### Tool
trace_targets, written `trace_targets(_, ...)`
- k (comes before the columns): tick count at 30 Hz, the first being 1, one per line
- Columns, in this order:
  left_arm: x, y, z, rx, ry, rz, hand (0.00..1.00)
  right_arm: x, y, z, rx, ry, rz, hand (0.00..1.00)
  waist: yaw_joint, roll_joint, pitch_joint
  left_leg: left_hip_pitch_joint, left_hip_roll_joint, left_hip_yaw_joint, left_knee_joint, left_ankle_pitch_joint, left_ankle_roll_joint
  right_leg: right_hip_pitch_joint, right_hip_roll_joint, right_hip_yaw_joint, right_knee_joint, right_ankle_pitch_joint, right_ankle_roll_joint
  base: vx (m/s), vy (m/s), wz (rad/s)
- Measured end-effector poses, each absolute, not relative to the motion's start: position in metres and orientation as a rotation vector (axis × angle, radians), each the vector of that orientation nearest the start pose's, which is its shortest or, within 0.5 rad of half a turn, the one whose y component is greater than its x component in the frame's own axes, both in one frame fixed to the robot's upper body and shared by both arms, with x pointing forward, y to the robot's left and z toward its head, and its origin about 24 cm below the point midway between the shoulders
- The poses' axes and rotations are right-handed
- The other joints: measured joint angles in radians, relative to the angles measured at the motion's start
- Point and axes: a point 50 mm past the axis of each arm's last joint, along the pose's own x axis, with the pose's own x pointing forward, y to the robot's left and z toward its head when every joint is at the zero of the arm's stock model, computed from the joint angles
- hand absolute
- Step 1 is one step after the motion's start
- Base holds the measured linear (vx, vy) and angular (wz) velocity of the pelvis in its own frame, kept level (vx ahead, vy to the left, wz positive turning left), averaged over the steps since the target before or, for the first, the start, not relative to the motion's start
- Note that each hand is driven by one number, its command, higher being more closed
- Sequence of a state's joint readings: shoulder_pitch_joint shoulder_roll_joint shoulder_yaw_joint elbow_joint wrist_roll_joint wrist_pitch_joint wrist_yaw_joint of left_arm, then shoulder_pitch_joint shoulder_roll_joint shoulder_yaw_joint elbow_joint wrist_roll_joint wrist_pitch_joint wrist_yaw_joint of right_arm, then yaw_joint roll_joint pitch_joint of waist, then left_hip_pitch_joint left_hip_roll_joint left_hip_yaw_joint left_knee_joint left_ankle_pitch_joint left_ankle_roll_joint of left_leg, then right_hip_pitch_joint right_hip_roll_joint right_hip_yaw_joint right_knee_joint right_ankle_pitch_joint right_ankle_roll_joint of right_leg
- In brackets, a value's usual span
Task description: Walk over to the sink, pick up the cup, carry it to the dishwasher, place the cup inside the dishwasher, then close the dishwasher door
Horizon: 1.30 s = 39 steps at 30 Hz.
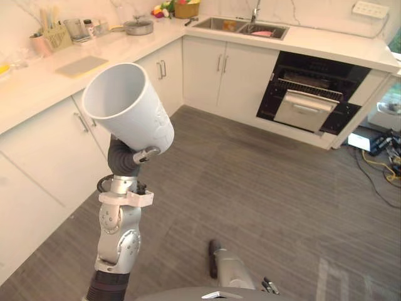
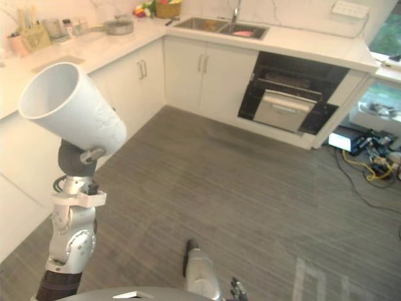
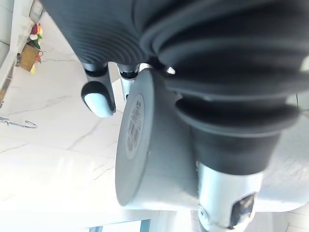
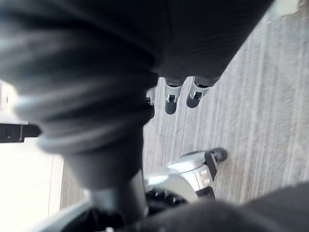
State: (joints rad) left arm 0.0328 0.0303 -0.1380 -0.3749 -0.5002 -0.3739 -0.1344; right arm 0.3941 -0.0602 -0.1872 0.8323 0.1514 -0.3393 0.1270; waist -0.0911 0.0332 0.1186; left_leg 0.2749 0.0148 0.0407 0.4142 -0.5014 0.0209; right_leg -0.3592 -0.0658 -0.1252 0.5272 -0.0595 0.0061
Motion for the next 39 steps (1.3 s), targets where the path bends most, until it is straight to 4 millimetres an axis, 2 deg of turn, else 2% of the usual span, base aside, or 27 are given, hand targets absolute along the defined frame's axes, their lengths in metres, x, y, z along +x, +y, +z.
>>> trace_targets(1, 0.218, 0.127, 0.151, -0.508, -0.703, -0.272, 1.00, 0.038, -0.217, -0.141, 0.136, 0.844, -0.299, 0.00, -0.020, 0.014, 0.003, -0.085, 0.045, 0.014, 0.235, 0.023, -0.044, 0.009, 0.008, -0.028, 0.060, -0.036, -0.010, 0.77, -0.186, 0.23)
trace_targets(2, 0.218, 0.118, 0.151, -0.548, -0.688, -0.292, 1.00, 0.038, -0.224, -0.138, 0.122, 0.840, -0.311, 0.00, -0.020, 0.043, 0.001, -0.191, 0.100, 0.023, 0.474, 0.159, -0.092, 0.042, 0.037, -0.044, 0.070, -0.090, -0.023, 0.76, -0.178, 0.14)
trace_targets(4, 0.219, 0.112, 0.149, -0.579, -0.664, -0.296, 1.00, 0.039, -0.229, -0.133, 0.103, 0.817, -0.311, 0.00, -0.009, 0.057, 0.010, -0.325, 0.190, 0.063, 0.740, 0.391, -0.076, 0.133, 0.081, -0.031, 0.033, -0.147, -0.046, 0.73, -0.123, -0.21)
trace_targets(6, 0.220, 0.111, 0.149, -0.596, -0.655, -0.288, 1.00, 0.034, -0.229, -0.134, 0.105, 0.831, -0.318, 0.00, 0.015, 0.054, 0.014, -0.447, 0.221, 0.083, 0.842, 0.352, -0.063, 0.308, 0.106, -0.004, -0.081, -0.174, -0.061, 0.79, -0.125, -0.51)
trace_targets(8, 0.220, 0.116, 0.150, -0.588, -0.667, -0.268, 1.00, 0.025, -0.231, -0.134, 0.099, 0.850, -0.327, 0.00, 0.045, 0.050, 0.014, -0.530, 0.220, 0.115, 0.758, 0.287, -0.068, 0.407, 0.109, 0.047, -0.176, -0.175, -0.060, 0.38, -0.052, -0.82)
trace_targets(10, 0.221, 0.123, 0.150, -0.576, -0.675, -0.232, 1.00, 0.021, -0.233, -0.134, 0.084, 0.864, -0.312, 0.00, 0.065, 0.042, 0.017, -0.573, 0.213, 0.177, 0.525, 0.247, -0.066, 0.479, 0.102, 0.113, -0.242, -0.175, -0.060, 0.00, -0.010, -0.94)
trace_targets(11, 0.221, 0.127, 0.150, -0.571, -0.676, -0.213, 1.00, 0.022, -0.235, -0.134, 0.069, 0.867, -0.290, 0.00, 0.067, 0.039, 0.019, -0.579, 0.202, 0.190, 0.361, 0.252, -0.064, 0.503, 0.096, 0.140, -0.260, -0.176, -0.062, -0.01, 0.032, -0.89)
trace_targets(13, 0.220, 0.132, 0.148, -0.565, -0.668, -0.183, 1.00, 0.021, -0.235, -0.133, 0.061, 0.872, -0.253, 0.00, 0.073, 0.016, 0.019, -0.587, 0.149, 0.167, 0.002, 0.344, -0.081, 0.548, 0.064, 0.192, -0.276, -0.222, -0.055, 0.11, 0.109, -0.87)
trace_targets(14, 0.219, 0.132, 0.148, -0.566, -0.666, -0.179, 1.00, 0.021, -0.234, -0.134, 0.059, 0.875, -0.250, 0.00, 0.076, 0.014, 0.019, -0.592, 0.136, 0.150, -0.059, 0.372, -0.085, 0.561, 0.059, 0.208, -0.277, -0.249, -0.048, 0.28, 0.256, -0.96)
trace_targets(15, 0.213, 0.136, 0.142, -0.553, -0.647, -0.163, 1.00, 0.018, -0.233, -0.136, 0.056, 0.896, -0.240, 0.00, 0.086, -0.013, 0.016, -0.585, 0.096, 0.123, -0.040, 0.511, -0.069, 0.598, 0.032, 0.262, -0.278, -0.315, -0.012, 0.29, 0.262, -0.80)
trace_targets(17, 0.210, 0.138, 0.136, -0.539, -0.616, -0.157, 1.00, 0.017, -0.226, -0.139, 0.062, 0.913, -0.239, 0.00, 0.079, -0.042, -0.001, -0.597, 0.067, 0.118, 0.055, 0.421, -0.027, 0.615, -0.002, 0.304, -0.256, -0.312, -0.019, 0.57, 0.303, -0.31)
trace_targets(19, 0.209, 0.141, 0.136, -0.510, -0.620, -0.171, 1.00, 0.014, -0.223, -0.143, 0.068, 0.941, -0.235, 0.00, 0.097, -0.069, -0.024, -0.603, 0.052, 0.126, 0.125, 0.351, 0.010, 0.572, -0.017, 0.361, -0.150, -0.271, 0.009, 0.55, 0.287, 0.07)
trace_targets(20, 0.209, 0.145, 0.136, -0.491, -0.621, -0.169, 1.00, 0.012, -0.219, -0.146, 0.081, 0.959, -0.238, 0.00, 0.094, -0.092, -0.040, -0.584, 0.042, 0.135, 0.144, 0.320, 0.021, 0.560, -0.019, 0.371, -0.082, -0.231, 0.053, 0.48, 0.206, -0.03)
trace_targets(22, 0.208, 0.156, 0.136, -0.471, -0.624, -0.141, 1.00, 0.008, -0.216, -0.149, 0.091, 0.983, -0.261, 0.00, 0.092, -0.109, -0.045, -0.512, 0.037, 0.138, 0.142, 0.291, 0.033, 0.533, -0.012, 0.366, 0.057, -0.108, 0.226, 0.40, 0.145, -0.27)
trace_targets(23, 0.208, 0.160, 0.137, -0.455, -0.628, -0.137, 1.00, 0.011, -0.212, -0.149, 0.105, 0.972, -0.279, 0.00, 0.094, -0.115, -0.049, -0.437, 0.025, 0.138, 0.094, 0.271, 0.044, 0.472, -0.014, 0.361, 0.205, 0.004, 0.298, 0.23, 0.053, -0.48)
trace_targets(24, 0.208, 0.160, 0.139, -0.448, -0.637, -0.146, 1.00, 0.012, -0.210, -0.149, 0.107, 0.967, -0.294, 0.00, 0.093, -0.112, -0.048, -0.388, 0.018, 0.130, 0.050, 0.243, 0.035, 0.426, -0.024, 0.345, 0.302, 0.038, 0.296, 0.21, -0.016, -0.66)
trace_targets(25, 0.207, 0.158, 0.142, -0.436, -0.651, -0.170, 1.00, 0.016, -0.206, -0.150, 0.119, 0.952, -0.310, 0.00, 0.088, -0.139, -0.046, -0.320, -0.008, 0.147, 0.012, 0.212, 0.036, 0.310, -0.072, 0.284, 0.535, 0.031, 0.279, 0.22, -0.021, -0.67)
trace_targets(26, 0.209, 0.152, 0.140, -0.448, -0.633, -0.189, 1.00, 0.021, -0.206, -0.148, 0.114, 0.924, -0.335, 0.00, 0.072, -0.138, -0.044, -0.252, -0.013, 0.169, -0.009, 0.187, 0.038, 0.205, -0.103, 0.207, 0.692, -0.018, 0.192, 0.18, 0.005, -0.65)
trace_targets(27, 0.209, 0.149, 0.138, -0.452, -0.618, -0.201, 1.00, 0.025, -0.208, -0.146, 0.103, 0.903, -0.346, 0.00, 0.062, -0.129, -0.042, -0.222, -0.010, 0.177, -0.028, 0.178, 0.036, 0.159, -0.109, 0.169, 0.724, -0.052, 0.137, 0.26, 0.092, -0.41)
trace_targets(28, 0.211, 0.142, 0.135, -0.438, -0.595, -0.230, 1.00, 0.030, -0.211, -0.142, 0.082, 0.860, -0.368, 0.00, 0.036, -0.118, -0.041, -0.161, 0.004, 0.182, -0.066, 0.172, 0.034, 0.081, -0.107, 0.103, 0.712, -0.103, 0.105, 0.30, 0.093, -0.09)
trace_targets(29, 0.212, 0.134, 0.137, -0.431, -0.594, -0.261, 1.00, 0.037, -0.212, -0.137, 0.069, 0.819, -0.384, 0.00, 0.012, -0.098, -0.042, -0.119, 0.012, 0.181, -0.097, 0.169, 0.024, 0.019, -0.103, 0.056, 0.630, -0.131, 0.099, 0.36, 0.065, 0.08)
trace_targets(31, 0.214, 0.128, 0.140, -0.425, -0.601, -0.281, 1.00, 0.043, -0.216, -0.131, 0.049, 0.774, -0.433, 0.00, -0.001, -0.076, -0.020, -0.059, 0.040, 0.176, -0.110, 0.152, -0.001, -0.015, -0.103, -0.035, 0.398, -0.145, 0.064, 0.23, -0.026, 0.15)
trace_targets(33, 0.216, 0.129, 0.136, -0.422, -0.588, -0.276, 1.00, 0.054, -0.223, -0.117, 0.030, 0.663, -0.545, 0.00, -0.002, -0.049, -0.013, -0.005, 0.088, 0.183, -0.101, 0.123, -0.012, 0.003, -0.075, -0.125, 0.042, -0.092, 0.012, -0.05, -0.102, 0.06)
trace_targets(35, 0.216, 0.133, 0.137, -0.417, -0.596, -0.257, 1.00, 0.084, -0.235, -0.083, 0.033, 0.407, -0.655, 0.00, 0.000, -0.053, -0.010, 0.051, 0.115, 0.179, -0.074, 0.065, -0.046, 0.042, -0.038, -0.117, -0.216, -0.041, 0.014, 0.07, -0.159, 0.07)
trace_targets(36, 0.216, 0.134, 0.138, -0.416, -0.602, -0.254, 1.00, 0.090, -0.241, -0.072, 0.027, 0.334, -0.672, 0.00, 0.000, -0.062, -0.008, 0.076, 0.115, 0.177, -0.069, 0.042, -0.062, 0.050, -0.037, -0.107, -0.224, -0.014, 0.017, 0.33, -0.188, 0.00)
trace_targets(37, 0.215, 0.133, 0.135, -0.440, -0.596, -0.239, 1.00, 0.106, -0.253, -0.050, 0.018, 0.198, -0.692, 0.00, 0.004, -0.039, -0.008, 0.117, 0.147, 0.174, -0.054, 0.002, -0.074, 0.037, -0.019, -0.115, -0.128, 0.036, 0.014, 0.39, -0.173, -0.11)
trace_targets(39, 0.213, 0.130, 0.137, -0.471, -0.613, -0.234, 1.00, 0.130, -0.260, -0.015, 0.033, -0.007, -0.706, 0.00, 0.007, -0.016, -0.009, 0.129, 0.182, 0.179, 0.037, 0.010, -0.057, 0.003, -0.016, -0.139, 0.027, 0.023, -0.011, 0.45, -0.210, -0.20)
